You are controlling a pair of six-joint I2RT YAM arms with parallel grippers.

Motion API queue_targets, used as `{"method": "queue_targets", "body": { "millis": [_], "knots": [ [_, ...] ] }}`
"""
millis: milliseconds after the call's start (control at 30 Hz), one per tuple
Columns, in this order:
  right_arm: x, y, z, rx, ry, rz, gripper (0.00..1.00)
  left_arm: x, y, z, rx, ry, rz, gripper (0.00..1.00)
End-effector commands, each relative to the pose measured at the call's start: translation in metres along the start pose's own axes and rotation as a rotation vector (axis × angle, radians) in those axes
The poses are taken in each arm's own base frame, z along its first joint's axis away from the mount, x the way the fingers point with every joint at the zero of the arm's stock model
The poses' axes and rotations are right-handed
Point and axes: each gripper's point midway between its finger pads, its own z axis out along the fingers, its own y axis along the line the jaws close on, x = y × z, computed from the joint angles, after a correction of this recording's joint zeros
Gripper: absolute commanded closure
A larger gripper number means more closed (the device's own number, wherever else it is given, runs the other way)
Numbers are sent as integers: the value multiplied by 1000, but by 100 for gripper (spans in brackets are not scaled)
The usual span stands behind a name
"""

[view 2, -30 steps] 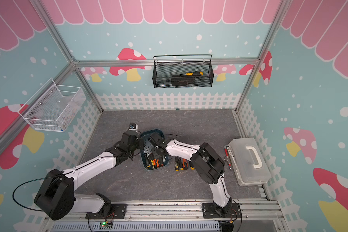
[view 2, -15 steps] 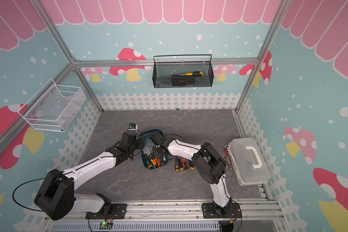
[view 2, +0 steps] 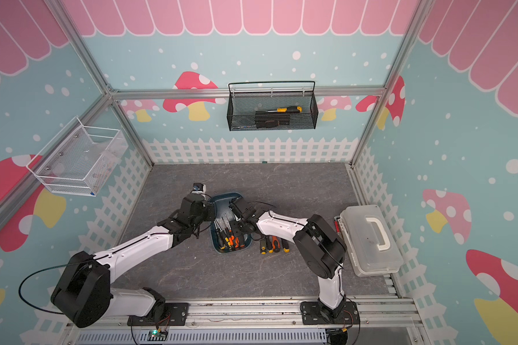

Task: Take out the screwdriver from the storage box
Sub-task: Pick up the screwdriver from the storage box, then place the screwdriver at the center of the board.

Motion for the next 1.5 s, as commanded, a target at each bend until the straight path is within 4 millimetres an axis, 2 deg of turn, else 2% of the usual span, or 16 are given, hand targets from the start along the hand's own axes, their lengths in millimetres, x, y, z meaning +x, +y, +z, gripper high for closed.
{"method": "queue_targets", "body": {
  "millis": [0,467,800,967,1133,1467],
  "knots": [
    [-11,9,-17,-59,-52,-6,100,-6,-8,-3,43,-24,-1,100],
    [-17,19,-57,-111,-114,-38,100,-4,-8,-1,41,-21,0,100],
    [-7,6,-105,-59,-143,-76,100,-2,-8,1,40,-17,-1,100],
    [2,-9,-120,-25,-130,-89,100,-2,-8,1,42,-17,-2,100],
    [10,-33,-133,9,-113,-62,100,0,-7,1,39,-14,0,100],
    [41,-112,-140,186,-32,48,100,1,-4,0,38,-14,-3,100]
  ]
}}
